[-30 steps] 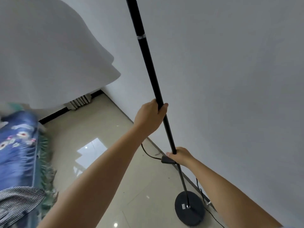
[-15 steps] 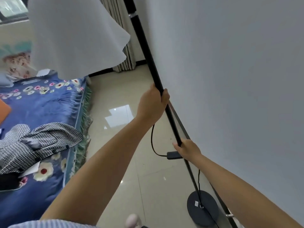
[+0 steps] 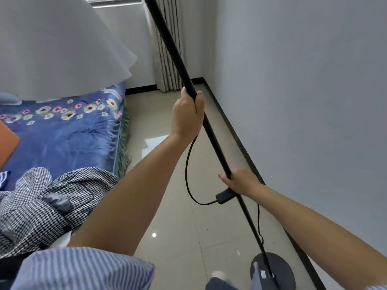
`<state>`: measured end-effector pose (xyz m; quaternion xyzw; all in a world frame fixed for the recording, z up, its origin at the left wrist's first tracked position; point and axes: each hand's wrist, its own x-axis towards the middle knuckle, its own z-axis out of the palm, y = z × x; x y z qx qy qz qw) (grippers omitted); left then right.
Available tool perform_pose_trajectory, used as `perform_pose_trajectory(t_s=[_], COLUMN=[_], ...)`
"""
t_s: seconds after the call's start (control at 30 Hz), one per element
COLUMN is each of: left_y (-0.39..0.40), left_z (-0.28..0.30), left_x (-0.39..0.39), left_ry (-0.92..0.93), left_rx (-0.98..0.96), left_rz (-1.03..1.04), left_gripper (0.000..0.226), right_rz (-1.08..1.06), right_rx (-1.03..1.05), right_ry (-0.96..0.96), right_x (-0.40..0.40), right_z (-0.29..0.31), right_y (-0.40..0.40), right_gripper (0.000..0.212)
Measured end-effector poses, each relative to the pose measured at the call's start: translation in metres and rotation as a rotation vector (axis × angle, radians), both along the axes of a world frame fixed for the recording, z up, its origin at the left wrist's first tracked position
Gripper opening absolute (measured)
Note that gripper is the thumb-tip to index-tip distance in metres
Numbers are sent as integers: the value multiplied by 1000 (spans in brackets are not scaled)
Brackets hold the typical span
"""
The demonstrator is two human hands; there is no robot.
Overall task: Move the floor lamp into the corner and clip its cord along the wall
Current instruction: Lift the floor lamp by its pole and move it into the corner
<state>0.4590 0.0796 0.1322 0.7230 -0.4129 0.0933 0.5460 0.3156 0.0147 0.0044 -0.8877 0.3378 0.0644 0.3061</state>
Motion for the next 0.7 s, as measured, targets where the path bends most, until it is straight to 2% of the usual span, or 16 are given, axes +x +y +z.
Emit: perform_pose_trajectory(t_s=[0.2, 0.33, 0.47, 0.7], left_y=[-50, -106, -164, -258], left_z=[-5, -2, 10, 20], left_x=[122, 199, 277, 426], left_ry=[-57, -55, -34, -37], left_rx=[10, 10, 32, 26], left_rz=[5, 15, 5, 9], left_gripper=[15, 17, 15, 25], right_rz=[62, 79, 107, 78], right_rx=[37, 32, 45, 68], right_ry=[41, 33, 8, -23], right_x=[120, 204, 287, 439], right_z=[-3, -5, 2, 10], right_y=[-53, -112, -171, -267], right_gripper=[45, 40, 47, 44])
